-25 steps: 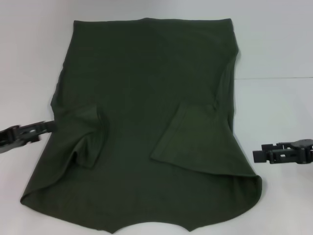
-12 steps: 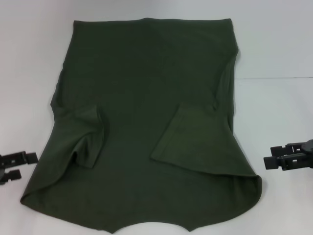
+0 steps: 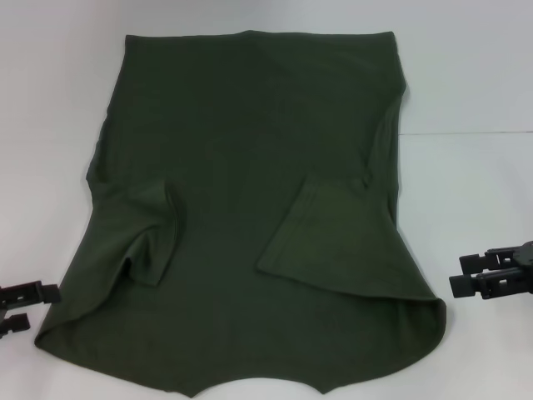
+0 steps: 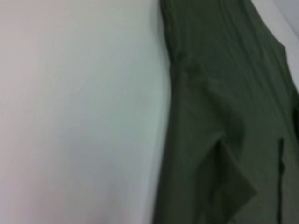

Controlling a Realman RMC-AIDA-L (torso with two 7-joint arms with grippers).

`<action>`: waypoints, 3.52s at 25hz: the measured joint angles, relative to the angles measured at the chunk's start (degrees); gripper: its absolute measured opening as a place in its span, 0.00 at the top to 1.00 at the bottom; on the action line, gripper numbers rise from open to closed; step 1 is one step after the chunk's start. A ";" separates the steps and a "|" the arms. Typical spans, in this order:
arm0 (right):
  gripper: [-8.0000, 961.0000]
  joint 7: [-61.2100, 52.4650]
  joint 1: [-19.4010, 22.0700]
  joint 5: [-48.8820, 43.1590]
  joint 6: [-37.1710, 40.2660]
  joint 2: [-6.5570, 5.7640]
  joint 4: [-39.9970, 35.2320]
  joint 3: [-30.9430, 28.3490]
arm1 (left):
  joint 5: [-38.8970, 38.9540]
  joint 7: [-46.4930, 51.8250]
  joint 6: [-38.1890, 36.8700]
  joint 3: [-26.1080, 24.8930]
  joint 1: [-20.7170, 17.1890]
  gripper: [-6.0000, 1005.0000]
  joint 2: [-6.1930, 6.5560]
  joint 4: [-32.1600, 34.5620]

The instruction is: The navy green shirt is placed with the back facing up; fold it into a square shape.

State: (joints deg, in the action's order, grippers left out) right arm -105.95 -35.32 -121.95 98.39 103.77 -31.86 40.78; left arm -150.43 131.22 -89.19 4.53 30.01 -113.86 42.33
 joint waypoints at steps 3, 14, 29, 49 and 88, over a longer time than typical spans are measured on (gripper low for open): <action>0.04 0.05 -0.07 -0.05 0.02 0.03 0.03 0.00 | -1.04 -0.56 1.93 0.06 -0.07 0.10 -0.06 -0.09; 0.04 0.05 -0.13 -0.09 -0.13 0.04 0.04 0.08 | -1.19 -2.70 5.02 0.13 -0.03 0.10 -0.21 -3.06; 0.04 0.05 -0.54 -0.13 -0.06 0.00 -0.04 0.09 | -1.28 -2.84 3.10 1.82 0.47 0.10 -0.20 -4.65; 0.04 -0.11 -0.89 -0.13 0.05 0.00 0.05 0.17 | 0.01 -2.40 5.13 3.13 4.00 0.10 0.21 -9.64; 0.04 -0.48 -1.33 -0.13 -0.17 0.10 0.04 0.17 | -0.50 4.77 5.89 2.71 3.55 0.20 0.45 -7.69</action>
State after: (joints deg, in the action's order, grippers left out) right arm -106.43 -36.65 -122.07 98.23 103.86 -31.82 40.96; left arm -150.93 136.00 -83.30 7.23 33.56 -113.41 34.65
